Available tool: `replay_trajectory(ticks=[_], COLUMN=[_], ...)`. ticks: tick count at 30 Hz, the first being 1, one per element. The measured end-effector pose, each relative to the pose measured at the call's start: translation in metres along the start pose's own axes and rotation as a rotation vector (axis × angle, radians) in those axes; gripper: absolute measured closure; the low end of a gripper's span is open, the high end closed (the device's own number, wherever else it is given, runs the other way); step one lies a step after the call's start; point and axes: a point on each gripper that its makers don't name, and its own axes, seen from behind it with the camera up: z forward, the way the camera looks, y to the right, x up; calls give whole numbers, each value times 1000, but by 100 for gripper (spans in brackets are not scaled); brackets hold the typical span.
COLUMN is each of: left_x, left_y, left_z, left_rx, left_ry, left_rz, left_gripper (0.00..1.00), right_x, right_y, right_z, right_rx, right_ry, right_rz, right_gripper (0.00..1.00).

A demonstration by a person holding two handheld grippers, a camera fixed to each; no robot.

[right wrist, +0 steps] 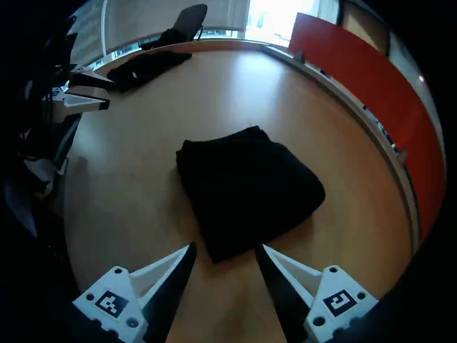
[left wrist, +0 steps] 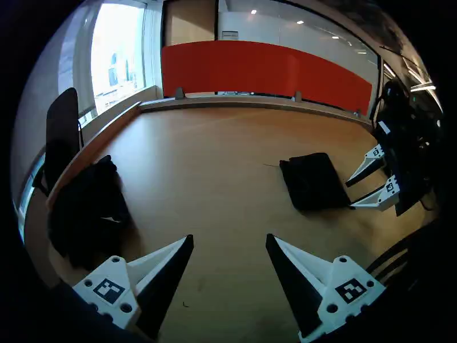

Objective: Fold towel

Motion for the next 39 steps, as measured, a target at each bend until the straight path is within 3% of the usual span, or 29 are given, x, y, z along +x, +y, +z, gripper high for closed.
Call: replay_trajectory(ticks=[6, 14, 22, 34, 39], left_x=[0, -1, 1, 5, 5], left_y=[0, 0, 0, 2, 3], left_z=[-1, -1, -1, -2, -2], left_rx=[-1, -1, -2, -10, -16], left_ry=[2, 4, 16, 36, 46], left_rz=[0, 1, 2, 5, 2], left_gripper=[6, 6, 6, 6, 6], right_x=[-9, -13, -15, -14, -11], right_y=[1, -3, -6, -11, -9], right_z=[3, 7, 11, 10, 7], right_rx=[-5, -2, 3, 10, 4], right_ry=[-12, -18, -22, -18, -8], right_rz=[47, 63, 86, 88, 90], right_gripper=[34, 55, 57, 91, 95])
